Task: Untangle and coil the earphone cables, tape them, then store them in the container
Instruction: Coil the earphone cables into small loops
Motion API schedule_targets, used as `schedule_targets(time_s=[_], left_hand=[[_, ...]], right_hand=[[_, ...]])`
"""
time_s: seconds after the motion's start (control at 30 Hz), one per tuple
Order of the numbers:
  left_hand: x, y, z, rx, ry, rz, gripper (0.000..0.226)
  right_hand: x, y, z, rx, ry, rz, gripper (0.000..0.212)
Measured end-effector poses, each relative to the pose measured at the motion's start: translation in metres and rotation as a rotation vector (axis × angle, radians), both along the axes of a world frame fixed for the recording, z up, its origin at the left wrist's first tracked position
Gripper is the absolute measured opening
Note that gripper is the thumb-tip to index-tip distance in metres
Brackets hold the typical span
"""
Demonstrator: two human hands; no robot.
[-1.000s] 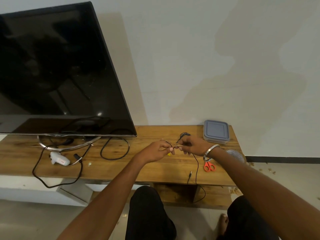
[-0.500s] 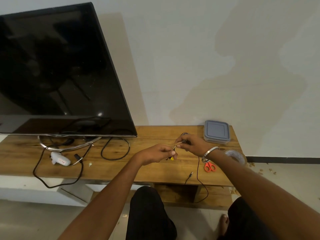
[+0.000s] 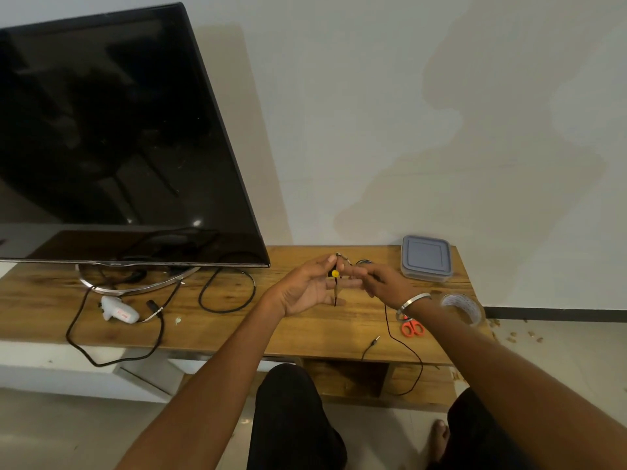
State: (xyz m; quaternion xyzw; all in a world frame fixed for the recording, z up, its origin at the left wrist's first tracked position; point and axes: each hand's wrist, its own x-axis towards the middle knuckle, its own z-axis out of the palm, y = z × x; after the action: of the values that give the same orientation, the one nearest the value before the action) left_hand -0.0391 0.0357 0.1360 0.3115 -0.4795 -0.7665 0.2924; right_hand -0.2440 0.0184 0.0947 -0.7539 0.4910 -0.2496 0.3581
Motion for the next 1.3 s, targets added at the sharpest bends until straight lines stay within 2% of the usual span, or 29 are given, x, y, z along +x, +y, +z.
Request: schedule_targets(time_s=[0.1, 0.23, 0.5, 0.77, 0.97, 1.3], left_hand=[[0.0, 0.0, 0.002, 0.008, 0.075, 0.017, 0.019], [-0.005, 0.0, 0.007, 0.011, 0.149, 0.047, 0.022], [-0.014, -0.001, 0.012, -0.089, 0.08, 0.195, 0.022], [-0.013, -0.003, -0.003, -0.33, -0.304, 0.261, 0.022], [-0.002, -0.011, -0.025, -0.544, -0.564, 0.197, 0.019], [0.015, -0.011, -0.046, -0.589, -0.787, 0.143, 0.025]], right_hand=[[0.003, 0.0, -0.006, 0.073, 0.017, 0.005, 0.029], [0.008, 0.003, -0.011, 0.155, 0.063, 0.071, 0.023], [0.024, 0.012, -0.007, 0.211, 0.119, 0.189, 0.031], [0.019, 0.011, 0.005, 0.157, 0.177, 0.237, 0.029], [0.014, 0.009, 0.005, 0.201, 0.088, 0.228, 0.025], [0.004, 0.01, 0.019, 0.246, -0.041, 0.157, 0.022]])
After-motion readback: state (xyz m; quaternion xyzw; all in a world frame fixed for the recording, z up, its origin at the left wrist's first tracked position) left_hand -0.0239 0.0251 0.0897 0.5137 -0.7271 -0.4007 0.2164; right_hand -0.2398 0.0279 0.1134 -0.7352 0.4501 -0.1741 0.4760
